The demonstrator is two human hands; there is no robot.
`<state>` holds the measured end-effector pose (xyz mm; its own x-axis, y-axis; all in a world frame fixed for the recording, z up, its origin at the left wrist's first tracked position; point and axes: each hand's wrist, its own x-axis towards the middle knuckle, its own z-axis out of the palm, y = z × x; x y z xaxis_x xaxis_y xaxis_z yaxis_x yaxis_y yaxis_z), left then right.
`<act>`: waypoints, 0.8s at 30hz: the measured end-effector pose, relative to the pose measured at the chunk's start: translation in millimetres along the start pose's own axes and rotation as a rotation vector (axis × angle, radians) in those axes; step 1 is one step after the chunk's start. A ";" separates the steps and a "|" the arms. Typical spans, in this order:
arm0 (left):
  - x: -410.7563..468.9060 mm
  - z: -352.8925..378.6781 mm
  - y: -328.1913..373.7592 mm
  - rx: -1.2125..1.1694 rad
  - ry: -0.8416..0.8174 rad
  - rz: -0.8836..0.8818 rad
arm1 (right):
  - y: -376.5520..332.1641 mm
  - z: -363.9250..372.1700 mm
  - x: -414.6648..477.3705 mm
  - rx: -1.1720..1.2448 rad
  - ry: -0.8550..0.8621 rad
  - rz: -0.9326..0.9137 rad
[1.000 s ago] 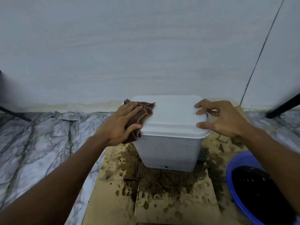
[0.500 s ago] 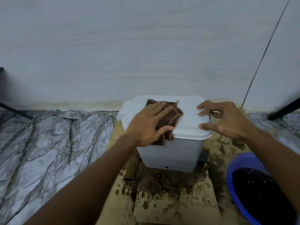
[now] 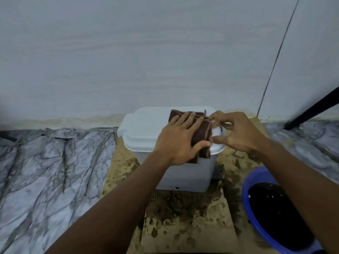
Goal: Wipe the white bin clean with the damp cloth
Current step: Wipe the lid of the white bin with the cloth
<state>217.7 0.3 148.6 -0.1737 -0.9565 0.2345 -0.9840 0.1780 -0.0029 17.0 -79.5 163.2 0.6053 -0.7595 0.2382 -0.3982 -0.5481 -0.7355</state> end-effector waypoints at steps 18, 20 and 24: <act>13.2 -7.4 -53.0 -0.082 -0.127 -0.363 | -1.8 2.3 0.4 -0.024 0.010 0.033; 8.9 -8.1 -31.5 -0.088 -0.141 -0.302 | -2.8 0.9 -0.2 -0.012 0.006 0.040; -33.3 -13.3 -37.4 -0.130 -0.092 -0.111 | -4.7 0.3 0.0 0.012 -0.011 0.059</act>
<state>260.8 28.6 153.9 -0.0728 -0.9880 0.1361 -0.9851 0.0926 0.1451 19.0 -76.9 166.5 0.5886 -0.7864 0.1875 -0.4254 -0.4985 -0.7554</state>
